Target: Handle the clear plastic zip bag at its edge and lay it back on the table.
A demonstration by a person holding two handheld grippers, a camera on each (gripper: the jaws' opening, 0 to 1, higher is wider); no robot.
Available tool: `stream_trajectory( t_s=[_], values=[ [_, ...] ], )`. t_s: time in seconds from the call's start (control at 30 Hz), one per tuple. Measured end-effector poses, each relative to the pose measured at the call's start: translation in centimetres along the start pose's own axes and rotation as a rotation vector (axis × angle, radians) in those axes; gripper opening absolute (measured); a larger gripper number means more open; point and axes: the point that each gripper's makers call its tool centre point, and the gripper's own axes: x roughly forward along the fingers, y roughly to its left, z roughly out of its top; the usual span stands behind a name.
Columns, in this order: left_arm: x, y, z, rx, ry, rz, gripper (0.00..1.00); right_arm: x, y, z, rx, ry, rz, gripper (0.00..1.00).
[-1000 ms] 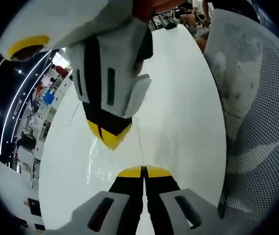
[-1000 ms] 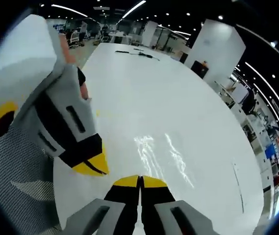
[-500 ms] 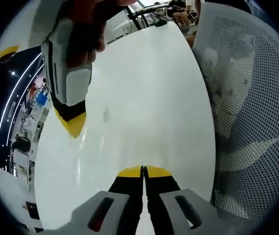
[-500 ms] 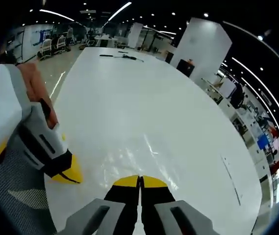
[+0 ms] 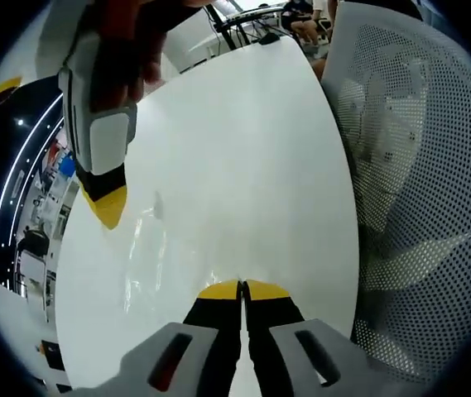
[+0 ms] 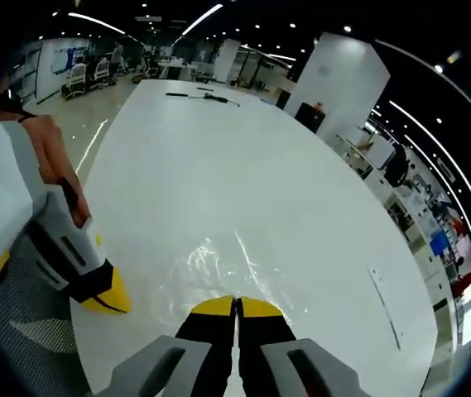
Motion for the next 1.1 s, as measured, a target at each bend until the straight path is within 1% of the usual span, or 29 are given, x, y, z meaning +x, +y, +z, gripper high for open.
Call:
stream_trajectory(
  t_s=[0.33, 0.5, 0.57, 0.67, 0.87, 1.03, 1.1],
  values=[
    [-0.3, 0.1, 0.2, -0.012, -0.002, 0.005, 0.0, -0.1, -0.3, 0.2, -0.007, -0.004, -0.004, 0.0],
    [-0.4, 0.5, 0.3, -0.017, -0.003, 0.012, 0.0, -0.1, -0.4, 0.3, -0.005, -0.008, -0.007, 0.0],
    [-0.2, 0.7, 0.2, -0.025, 0.002, 0.012, 0.0, 0.0, -0.2, 0.4, -0.002, -0.015, 0.001, 0.0],
    [-0.4, 0.9, 0.0, -0.026, 0.009, 0.017, 0.0, 0.1, 0.0, 0.3, -0.023, -0.012, 0.006, 0.0],
    [-0.4, 1.8, 0.0, -0.049, 0.005, 0.039, 0.0, 0.3, 0.3, 0.2, -0.028, -0.017, 0.021, 0.0],
    [-0.2, 2.5, -0.2, -0.07, 0.001, 0.054, 0.0, 0.2, 1.2, 0.0, -0.061, -0.009, 0.045, 0.0],
    [-0.3, 2.6, -0.2, -0.072, 0.004, 0.057, 0.0, 0.3, 1.5, -0.2, -0.06, -0.003, 0.061, 0.0]
  ],
)
